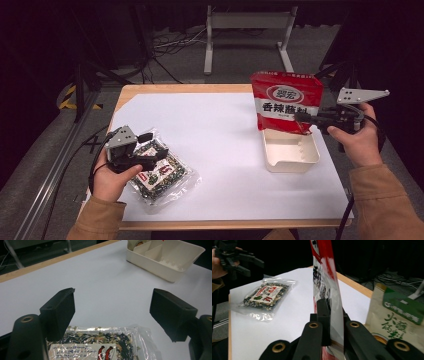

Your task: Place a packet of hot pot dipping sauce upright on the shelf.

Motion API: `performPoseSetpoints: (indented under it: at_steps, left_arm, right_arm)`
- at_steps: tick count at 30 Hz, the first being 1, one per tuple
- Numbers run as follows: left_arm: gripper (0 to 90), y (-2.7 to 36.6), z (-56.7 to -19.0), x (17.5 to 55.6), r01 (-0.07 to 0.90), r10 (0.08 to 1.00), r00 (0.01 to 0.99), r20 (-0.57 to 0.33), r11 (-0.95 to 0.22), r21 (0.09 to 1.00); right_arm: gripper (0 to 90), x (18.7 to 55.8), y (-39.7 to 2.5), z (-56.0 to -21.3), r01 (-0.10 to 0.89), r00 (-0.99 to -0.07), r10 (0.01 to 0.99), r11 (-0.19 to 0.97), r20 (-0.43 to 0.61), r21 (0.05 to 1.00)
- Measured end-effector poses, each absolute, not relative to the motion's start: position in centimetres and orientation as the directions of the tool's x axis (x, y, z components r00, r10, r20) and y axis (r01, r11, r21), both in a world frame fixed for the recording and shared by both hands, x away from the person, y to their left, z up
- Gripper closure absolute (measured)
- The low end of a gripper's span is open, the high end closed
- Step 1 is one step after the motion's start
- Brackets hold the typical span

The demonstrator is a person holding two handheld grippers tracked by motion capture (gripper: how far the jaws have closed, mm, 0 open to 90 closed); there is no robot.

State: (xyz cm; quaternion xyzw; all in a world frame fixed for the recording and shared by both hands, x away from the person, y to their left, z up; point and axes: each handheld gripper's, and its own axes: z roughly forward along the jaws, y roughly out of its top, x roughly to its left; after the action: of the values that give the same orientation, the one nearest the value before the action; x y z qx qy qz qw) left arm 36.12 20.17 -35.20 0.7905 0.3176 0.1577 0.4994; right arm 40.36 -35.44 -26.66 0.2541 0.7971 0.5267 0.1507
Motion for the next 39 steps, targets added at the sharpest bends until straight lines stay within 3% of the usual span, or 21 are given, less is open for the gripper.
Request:
performPoseSetpoints:
  at_steps: [26, 39]
  left_arm:
    - [21.7, 22.3, -35.9, 35.3, 0.387, 0.701, 0.706, -0.099, -0.265, 0.883]
    - [21.7, 21.7, -36.3, 35.6, 0.393, 0.692, 0.715, -0.104, -0.274, 0.878]
  right_arm:
    - [86.9, 44.7, -38.4, -30.6, 0.368, -0.747, 0.656, 0.279, 0.104, 0.887]
    - [86.9, 45.7, -38.5, -31.7, 0.37, -0.744, 0.66, 0.285, 0.098, 0.884]
